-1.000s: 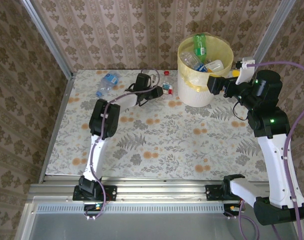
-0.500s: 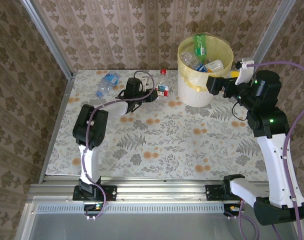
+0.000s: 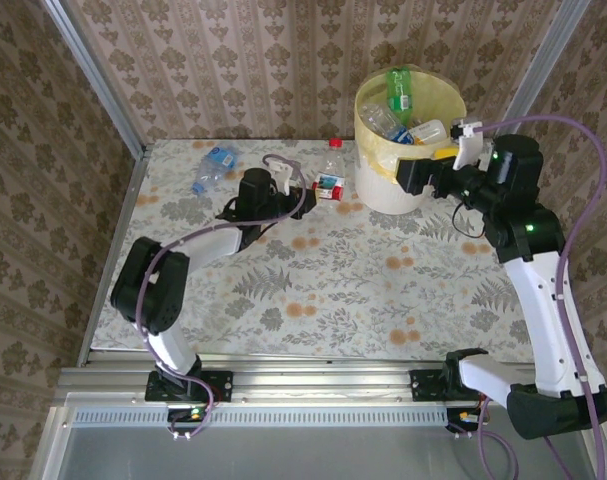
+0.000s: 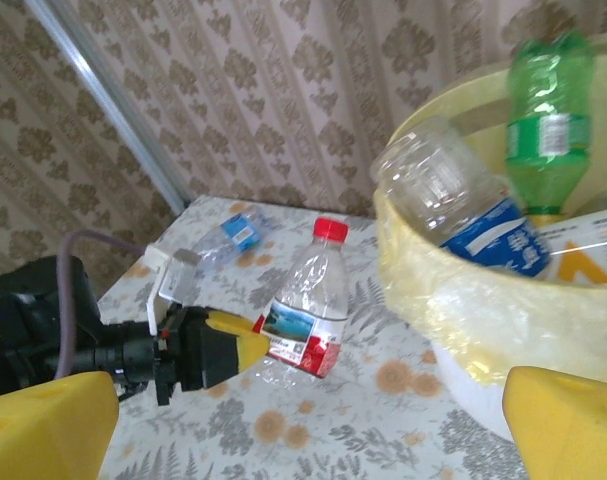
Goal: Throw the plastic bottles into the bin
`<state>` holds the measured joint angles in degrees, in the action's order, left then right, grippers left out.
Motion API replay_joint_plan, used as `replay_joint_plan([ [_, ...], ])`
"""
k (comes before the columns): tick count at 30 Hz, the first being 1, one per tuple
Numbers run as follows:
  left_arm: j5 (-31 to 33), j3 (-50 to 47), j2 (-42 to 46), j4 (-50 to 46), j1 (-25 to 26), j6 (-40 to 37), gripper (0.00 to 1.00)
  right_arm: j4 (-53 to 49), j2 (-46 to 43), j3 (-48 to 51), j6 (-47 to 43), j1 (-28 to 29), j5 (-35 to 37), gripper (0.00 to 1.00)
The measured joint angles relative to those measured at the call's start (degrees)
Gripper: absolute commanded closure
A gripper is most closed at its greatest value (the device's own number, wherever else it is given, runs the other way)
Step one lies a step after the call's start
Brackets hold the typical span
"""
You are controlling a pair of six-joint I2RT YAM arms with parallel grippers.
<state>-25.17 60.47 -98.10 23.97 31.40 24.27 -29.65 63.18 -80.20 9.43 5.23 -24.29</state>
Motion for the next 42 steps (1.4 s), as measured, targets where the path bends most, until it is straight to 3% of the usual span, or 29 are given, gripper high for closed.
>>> replay_joint_plan([
  [14,-1.64,-4.59,10.86,3.39,4.24,-3.15,0.79,-3.43,6.49,-0.11,-1.36,7.67,-4.11,0.00],
  [40,-8.13,-5.46,15.32,7.41,10.99,-2.16,0.79,1.36,10.34,0.07,-1.29,7.98,-9.22,0.00],
  [42,-8.41,-4.94,15.26,7.41,11.28,-2.01,0.79,1.81,10.34,0.24,-1.31,7.98,-9.38,0.04],
])
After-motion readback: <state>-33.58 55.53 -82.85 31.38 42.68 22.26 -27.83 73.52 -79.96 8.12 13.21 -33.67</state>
